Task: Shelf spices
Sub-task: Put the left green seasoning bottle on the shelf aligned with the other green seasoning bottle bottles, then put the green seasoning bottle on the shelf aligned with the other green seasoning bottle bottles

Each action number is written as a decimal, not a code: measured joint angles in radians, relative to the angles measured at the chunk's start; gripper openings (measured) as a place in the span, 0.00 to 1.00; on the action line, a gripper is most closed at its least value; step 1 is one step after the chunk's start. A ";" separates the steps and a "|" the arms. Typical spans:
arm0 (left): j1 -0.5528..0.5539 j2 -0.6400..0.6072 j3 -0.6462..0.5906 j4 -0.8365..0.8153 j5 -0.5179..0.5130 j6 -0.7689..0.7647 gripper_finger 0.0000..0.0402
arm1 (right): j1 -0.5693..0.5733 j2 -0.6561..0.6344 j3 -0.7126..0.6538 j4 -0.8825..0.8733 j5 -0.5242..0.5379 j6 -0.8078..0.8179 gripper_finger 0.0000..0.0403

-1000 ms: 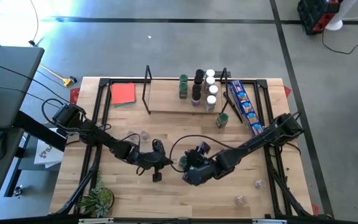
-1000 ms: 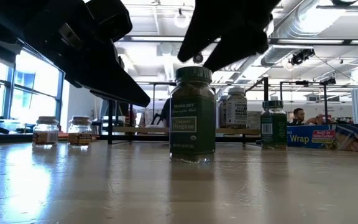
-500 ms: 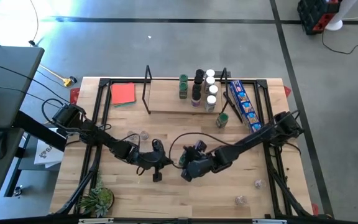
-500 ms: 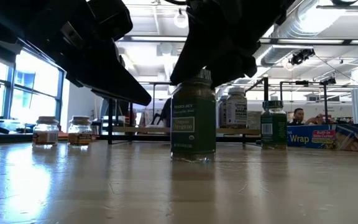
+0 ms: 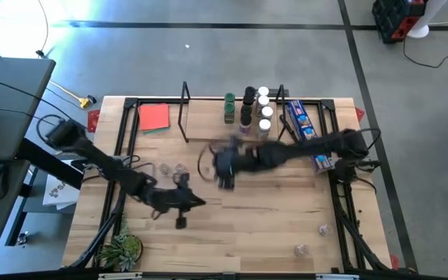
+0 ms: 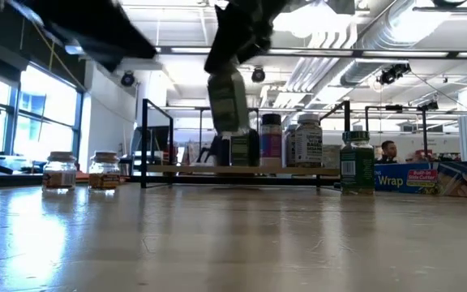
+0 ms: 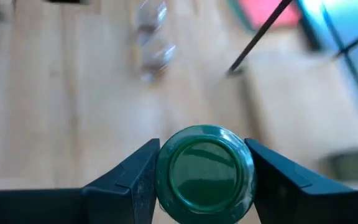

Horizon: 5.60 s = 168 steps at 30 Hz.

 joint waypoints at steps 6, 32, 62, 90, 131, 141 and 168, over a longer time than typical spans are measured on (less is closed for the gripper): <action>-0.102 -0.212 0.000 -0.161 -0.227 0.046 0.04 | -0.264 -0.003 0.121 -0.050 -0.351 -0.414 0.47; -0.166 -0.256 0.000 -0.243 -0.354 0.020 0.04 | -0.508 0.001 -0.123 0.189 -0.554 -0.520 0.47; -0.166 -0.256 -0.001 -0.248 -0.339 0.018 0.04 | -0.457 -0.001 -0.032 0.168 -0.312 -0.654 0.59; -0.190 -0.256 -0.002 -0.249 -0.367 0.020 0.04 | -0.318 -0.002 -0.279 0.301 -0.153 -0.324 0.02; -0.190 -0.256 -0.002 -0.256 -0.366 0.019 0.04 | -0.156 -0.194 -0.286 0.160 -0.143 -0.211 0.00; -0.190 -0.256 -0.002 -0.256 -0.366 0.020 0.04 | -0.058 -0.400 -0.286 -0.557 -0.153 0.285 0.10; -0.190 -0.256 -0.002 -0.253 -0.339 0.002 0.04 | -0.173 -0.401 -0.811 -0.215 -0.101 -0.071 0.57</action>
